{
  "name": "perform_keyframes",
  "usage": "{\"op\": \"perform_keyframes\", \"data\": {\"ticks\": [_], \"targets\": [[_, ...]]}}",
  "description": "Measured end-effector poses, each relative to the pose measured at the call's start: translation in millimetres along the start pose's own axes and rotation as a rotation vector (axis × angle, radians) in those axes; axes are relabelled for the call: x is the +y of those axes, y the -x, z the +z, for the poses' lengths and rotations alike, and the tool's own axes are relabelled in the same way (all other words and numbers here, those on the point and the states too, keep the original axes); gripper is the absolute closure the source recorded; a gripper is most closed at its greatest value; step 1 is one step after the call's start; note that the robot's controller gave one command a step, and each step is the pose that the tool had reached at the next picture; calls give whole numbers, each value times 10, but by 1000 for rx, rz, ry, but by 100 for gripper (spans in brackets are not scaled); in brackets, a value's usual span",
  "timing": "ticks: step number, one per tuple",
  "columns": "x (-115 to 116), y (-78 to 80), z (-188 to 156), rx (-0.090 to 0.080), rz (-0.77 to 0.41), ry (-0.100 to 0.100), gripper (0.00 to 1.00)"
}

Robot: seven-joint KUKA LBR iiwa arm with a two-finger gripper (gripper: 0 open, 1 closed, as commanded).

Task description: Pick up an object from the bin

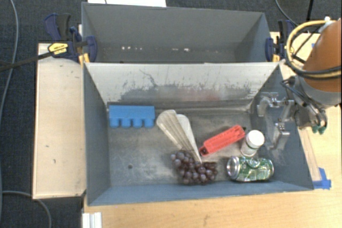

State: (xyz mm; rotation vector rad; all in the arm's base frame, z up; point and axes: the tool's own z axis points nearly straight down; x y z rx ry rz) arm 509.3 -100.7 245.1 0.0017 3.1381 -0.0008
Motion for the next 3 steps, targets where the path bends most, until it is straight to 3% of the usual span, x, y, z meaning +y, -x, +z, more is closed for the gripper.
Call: {"op": "perform_keyframes", "data": {"ticks": [1, 2, 3], "targets": [[71, 104, 448, -6, -34, -1, 0], [291, -61, 1074, -4, -78, 0, 0], [207, 105, 1294, -1, -69, 2, 0]]}}
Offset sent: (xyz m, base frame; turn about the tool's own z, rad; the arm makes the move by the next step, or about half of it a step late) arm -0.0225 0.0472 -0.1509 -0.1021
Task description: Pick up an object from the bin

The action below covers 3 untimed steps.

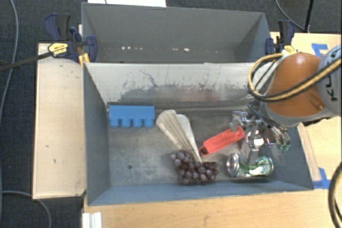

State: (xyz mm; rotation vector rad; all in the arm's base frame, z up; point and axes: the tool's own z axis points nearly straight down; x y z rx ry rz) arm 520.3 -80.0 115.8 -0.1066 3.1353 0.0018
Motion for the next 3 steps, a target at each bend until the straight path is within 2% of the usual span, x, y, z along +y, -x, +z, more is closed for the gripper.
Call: {"op": "perform_keyframes", "data": {"ticks": [1, 2, 3], "targets": [[23, 235, 7, -7, -52, -4, 0], [36, 370, 189, -9, -85, -2, 0], [13, 576, 359, -8, -160, -4, 0]]}}
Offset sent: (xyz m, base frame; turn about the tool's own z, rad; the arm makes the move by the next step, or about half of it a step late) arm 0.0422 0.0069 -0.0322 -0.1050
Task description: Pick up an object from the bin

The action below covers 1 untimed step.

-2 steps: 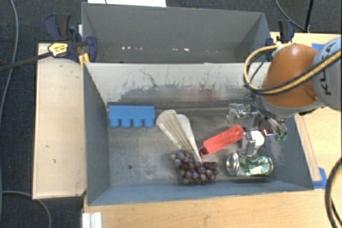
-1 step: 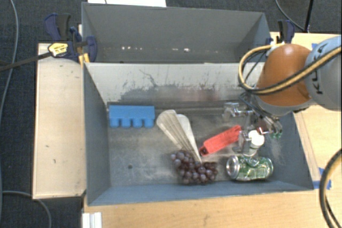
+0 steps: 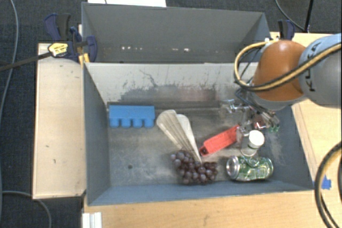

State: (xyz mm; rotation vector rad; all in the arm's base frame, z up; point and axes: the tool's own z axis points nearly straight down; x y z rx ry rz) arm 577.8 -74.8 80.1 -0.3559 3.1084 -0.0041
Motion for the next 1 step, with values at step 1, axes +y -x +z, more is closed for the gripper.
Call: {"op": "perform_keyframes", "data": {"ticks": [1], "targets": [[220, 60, 67, 0, -54, -1, 0]]}}
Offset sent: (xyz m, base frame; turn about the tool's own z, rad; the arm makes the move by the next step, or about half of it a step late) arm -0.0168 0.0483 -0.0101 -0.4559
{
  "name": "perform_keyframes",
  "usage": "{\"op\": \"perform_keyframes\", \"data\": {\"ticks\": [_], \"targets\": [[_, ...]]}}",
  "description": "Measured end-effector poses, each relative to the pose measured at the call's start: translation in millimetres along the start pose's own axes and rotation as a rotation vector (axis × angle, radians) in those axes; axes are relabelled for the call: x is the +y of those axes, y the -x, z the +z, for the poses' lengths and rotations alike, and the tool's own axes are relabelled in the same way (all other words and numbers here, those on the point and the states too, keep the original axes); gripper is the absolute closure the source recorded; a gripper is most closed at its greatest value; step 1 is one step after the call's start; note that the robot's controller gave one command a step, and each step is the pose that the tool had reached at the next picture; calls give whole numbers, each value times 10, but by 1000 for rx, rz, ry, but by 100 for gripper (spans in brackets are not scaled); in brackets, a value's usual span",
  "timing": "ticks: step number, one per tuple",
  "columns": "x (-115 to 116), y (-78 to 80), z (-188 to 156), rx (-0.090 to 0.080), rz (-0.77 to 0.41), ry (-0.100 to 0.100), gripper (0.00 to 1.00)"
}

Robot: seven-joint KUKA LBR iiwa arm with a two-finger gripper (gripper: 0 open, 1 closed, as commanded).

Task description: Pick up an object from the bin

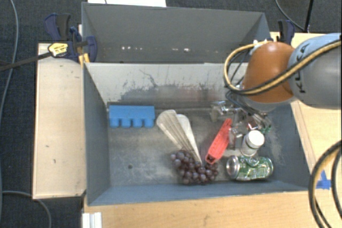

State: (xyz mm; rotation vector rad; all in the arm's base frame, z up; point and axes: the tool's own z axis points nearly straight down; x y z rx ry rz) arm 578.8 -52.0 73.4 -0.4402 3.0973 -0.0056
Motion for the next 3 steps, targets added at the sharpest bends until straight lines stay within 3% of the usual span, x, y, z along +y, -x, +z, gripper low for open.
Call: {"op": "perform_keyframes", "data": {"ticks": [1, 2, 3], "targets": [[295, -102, 35, 0, -401, 2, 100], [295, -102, 35, 0, -402, 1, 100], [305, -82, -357, 8, -379, 7, 100]]}}
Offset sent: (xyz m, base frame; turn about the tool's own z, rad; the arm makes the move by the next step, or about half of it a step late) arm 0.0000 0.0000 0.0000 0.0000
